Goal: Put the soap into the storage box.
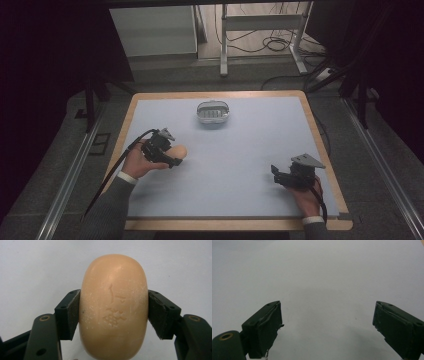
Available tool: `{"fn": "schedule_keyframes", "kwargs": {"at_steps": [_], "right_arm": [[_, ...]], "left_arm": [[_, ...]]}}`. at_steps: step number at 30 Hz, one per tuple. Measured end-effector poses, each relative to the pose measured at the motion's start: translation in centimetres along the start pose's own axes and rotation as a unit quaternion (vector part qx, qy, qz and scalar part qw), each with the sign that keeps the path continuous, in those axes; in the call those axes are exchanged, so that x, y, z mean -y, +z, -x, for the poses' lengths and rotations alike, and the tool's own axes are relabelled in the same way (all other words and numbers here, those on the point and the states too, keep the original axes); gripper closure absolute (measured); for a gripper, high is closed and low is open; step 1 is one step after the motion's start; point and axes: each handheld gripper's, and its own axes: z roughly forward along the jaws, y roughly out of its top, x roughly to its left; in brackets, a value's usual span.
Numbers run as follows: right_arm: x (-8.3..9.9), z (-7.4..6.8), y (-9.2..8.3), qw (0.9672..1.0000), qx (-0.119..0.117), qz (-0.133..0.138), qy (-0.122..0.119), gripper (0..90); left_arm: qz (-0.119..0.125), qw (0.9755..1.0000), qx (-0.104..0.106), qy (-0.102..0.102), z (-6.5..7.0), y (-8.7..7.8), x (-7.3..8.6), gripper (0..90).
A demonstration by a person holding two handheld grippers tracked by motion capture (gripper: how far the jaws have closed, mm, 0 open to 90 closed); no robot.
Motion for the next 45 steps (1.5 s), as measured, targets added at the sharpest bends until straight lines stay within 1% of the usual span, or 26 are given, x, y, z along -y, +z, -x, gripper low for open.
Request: {"fn": "schedule_keyframes", "kwargs": {"at_steps": [9,19,28,38,40,45], "right_arm": [[0.0,0.0,0.0,1.0,0.0,-0.001,0.001,8.9],[0.0,0.1,0.0,1.0,-0.002,-0.001,0.001,8.9],[0.0,0.1,0.0,1.0,-0.002,-0.001,0.002,8.9],[0.0,0.1,0.0,1.0,-0.001,-0.001,0.002,8.9],[0.0,0.1,0.0,1.0,-0.001,-0.001,0.003,8.9],[0.0,0.1,0.0,1.0,-0.001,-0.001,0.003,8.9]], "left_arm": [[0.001,1.0,-0.003,-0.006,-0.5,0.0,-0.4,32.7],[0.006,1.0,-0.002,0.0,-0.7,0.0,-1.3,32.7],[0.008,1.0,-0.004,-0.003,-1.0,0.1,-2.0,32.6],[0.007,0.9999,-0.009,0.001,-1.4,0.0,-3.0,32.7],[0.009,0.9999,-0.009,-0.002,-1.4,0.0,-3.1,32.6],[0.009,0.9999,-0.007,0.0,-1.5,0.0,-3.6,32.7]]}}
